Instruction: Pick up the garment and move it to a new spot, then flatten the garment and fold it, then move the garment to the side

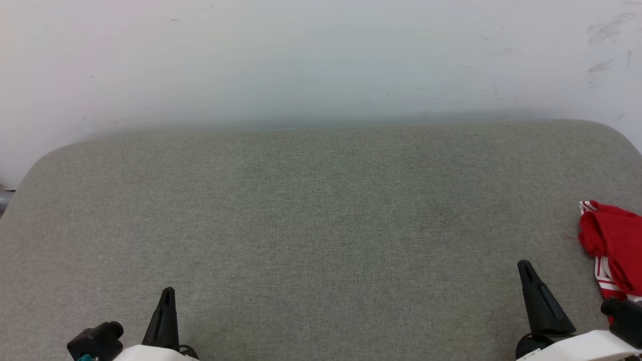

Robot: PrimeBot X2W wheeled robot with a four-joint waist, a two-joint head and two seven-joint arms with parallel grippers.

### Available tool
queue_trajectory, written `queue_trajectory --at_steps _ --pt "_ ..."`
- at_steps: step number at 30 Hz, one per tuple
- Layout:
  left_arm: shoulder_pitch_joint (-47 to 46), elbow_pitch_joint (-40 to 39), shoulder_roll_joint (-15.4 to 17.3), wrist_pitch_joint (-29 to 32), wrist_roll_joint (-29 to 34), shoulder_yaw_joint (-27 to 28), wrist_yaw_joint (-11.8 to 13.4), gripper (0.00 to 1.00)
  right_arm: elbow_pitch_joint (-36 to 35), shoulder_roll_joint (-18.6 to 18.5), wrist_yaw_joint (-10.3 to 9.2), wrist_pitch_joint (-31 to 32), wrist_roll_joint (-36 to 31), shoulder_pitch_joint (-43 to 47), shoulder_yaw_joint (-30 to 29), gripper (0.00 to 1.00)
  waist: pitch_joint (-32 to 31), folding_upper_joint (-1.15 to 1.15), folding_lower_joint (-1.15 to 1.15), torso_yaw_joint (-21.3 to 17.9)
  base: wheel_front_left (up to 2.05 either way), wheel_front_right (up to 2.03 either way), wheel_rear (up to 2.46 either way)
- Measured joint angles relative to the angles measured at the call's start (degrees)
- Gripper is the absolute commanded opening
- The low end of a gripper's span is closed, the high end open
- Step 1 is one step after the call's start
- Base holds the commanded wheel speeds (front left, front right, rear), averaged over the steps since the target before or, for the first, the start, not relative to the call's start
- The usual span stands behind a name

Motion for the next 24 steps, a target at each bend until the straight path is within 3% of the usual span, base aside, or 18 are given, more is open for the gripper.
queue_trajectory --at_steps 24 --pt "-3.3 1.2 0.0 4.9 -20.9 0.6 -0.7 0.0 5.9 -0.7 -0.01 1.1 21.4 -4.3 0.0 0.0 0.3 0.0 0.0 0.4 0.0 0.0 0.0"
